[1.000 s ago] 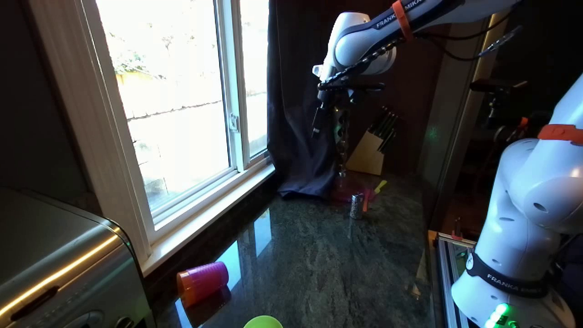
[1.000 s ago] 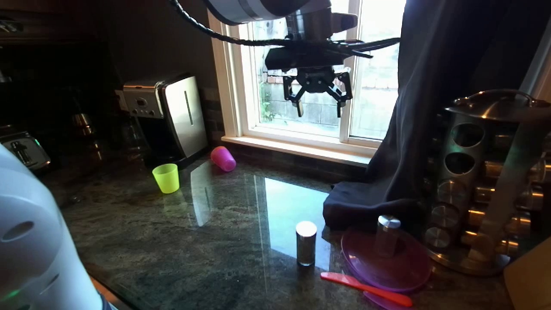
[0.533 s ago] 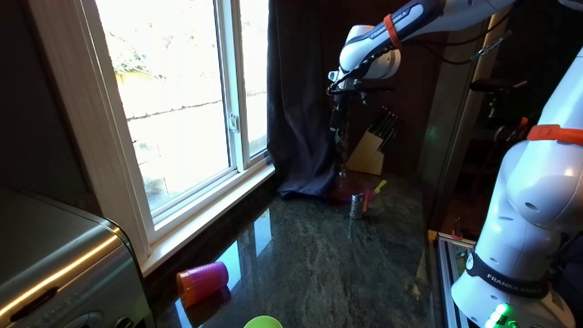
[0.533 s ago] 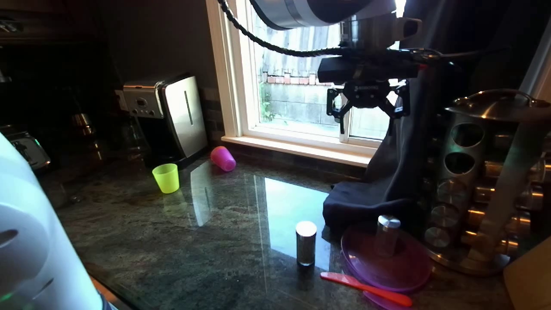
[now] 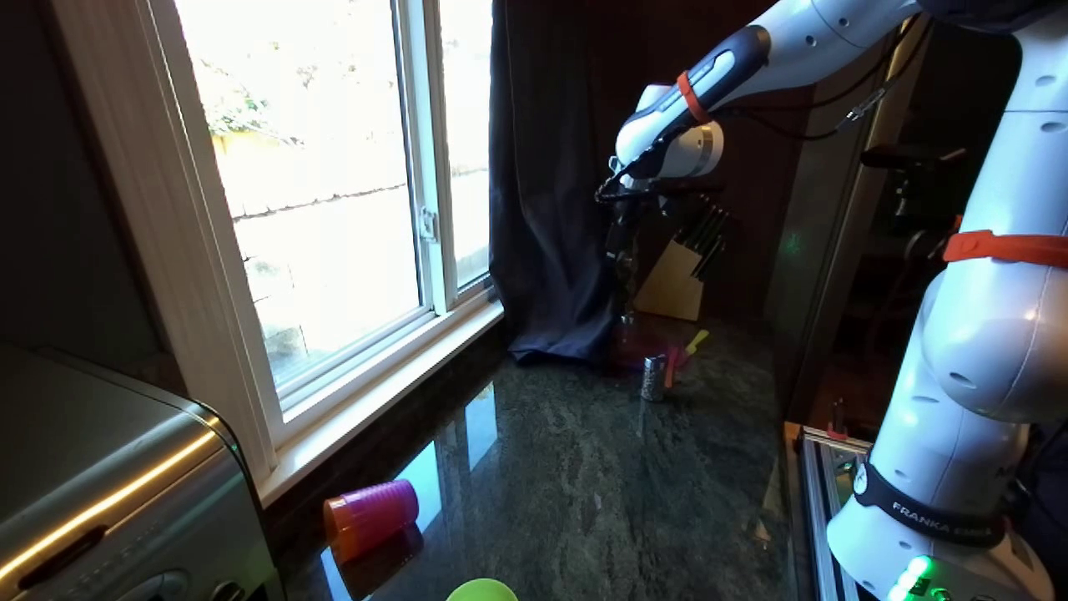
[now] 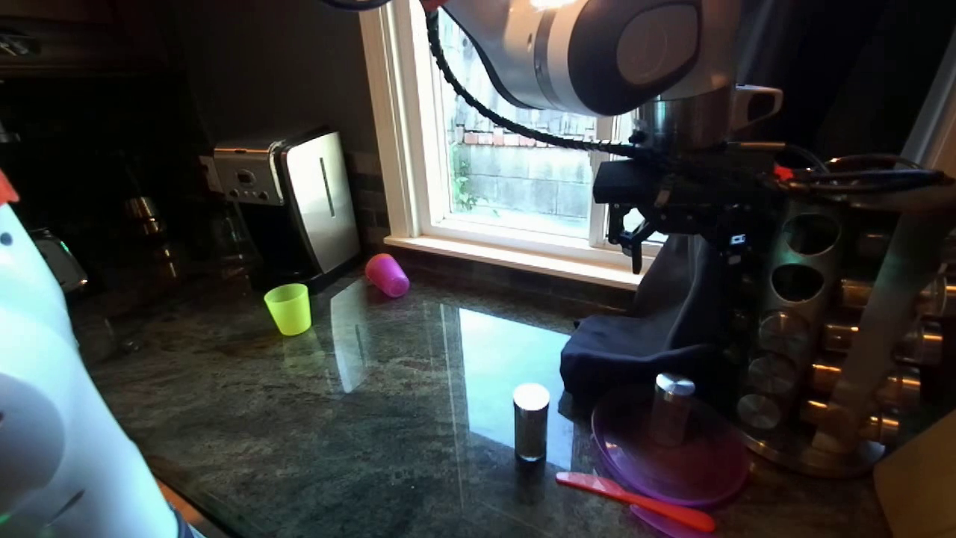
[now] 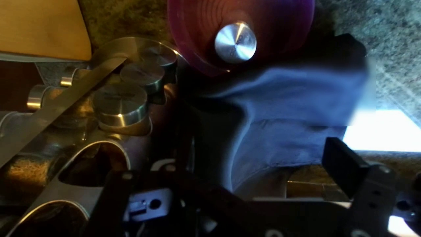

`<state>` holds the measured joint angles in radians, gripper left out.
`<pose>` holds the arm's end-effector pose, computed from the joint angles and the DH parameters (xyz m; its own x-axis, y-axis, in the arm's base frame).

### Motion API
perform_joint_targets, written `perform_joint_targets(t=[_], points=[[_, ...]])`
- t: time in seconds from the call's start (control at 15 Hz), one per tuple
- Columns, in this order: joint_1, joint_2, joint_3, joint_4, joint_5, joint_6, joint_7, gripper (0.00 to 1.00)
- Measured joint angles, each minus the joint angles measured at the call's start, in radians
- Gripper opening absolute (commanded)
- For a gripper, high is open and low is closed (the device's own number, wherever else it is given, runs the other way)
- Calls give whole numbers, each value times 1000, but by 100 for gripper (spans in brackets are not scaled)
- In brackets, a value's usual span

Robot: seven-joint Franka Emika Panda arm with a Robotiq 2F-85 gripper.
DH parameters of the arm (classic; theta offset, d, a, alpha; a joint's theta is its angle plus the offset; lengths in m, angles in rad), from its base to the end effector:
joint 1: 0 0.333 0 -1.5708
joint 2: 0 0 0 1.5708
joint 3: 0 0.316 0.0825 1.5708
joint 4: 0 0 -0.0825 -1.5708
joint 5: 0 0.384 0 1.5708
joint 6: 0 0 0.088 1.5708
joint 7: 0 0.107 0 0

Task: Move the curtain to the right

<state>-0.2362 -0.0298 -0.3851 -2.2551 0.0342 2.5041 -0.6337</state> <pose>0.4403 -0.3163 0.4032 0.9702 0.0029 0.2422 -0.0296 -0.9910 0.1305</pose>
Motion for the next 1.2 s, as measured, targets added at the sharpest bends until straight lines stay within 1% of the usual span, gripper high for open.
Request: perform_joint_targets(t=[0.13, 0.33, 0.53, 0.6, 0.67, 0.87, 0.93, 1.2], points=[[-1, 21, 7, 2, 81, 49, -21, 100], [-4, 47, 25, 3, 168, 145, -22, 100], [-7, 68, 40, 3, 204, 264, -17, 100], [-7, 77, 40, 3, 203, 301, -9, 75], [-7, 85, 39, 2, 200, 332, 3, 74], [-4, 105, 39, 1, 197, 383, 31, 49], [-2, 111, 40, 1, 197, 392, 40, 42], [12, 119, 44, 0, 198, 398, 86, 11]])
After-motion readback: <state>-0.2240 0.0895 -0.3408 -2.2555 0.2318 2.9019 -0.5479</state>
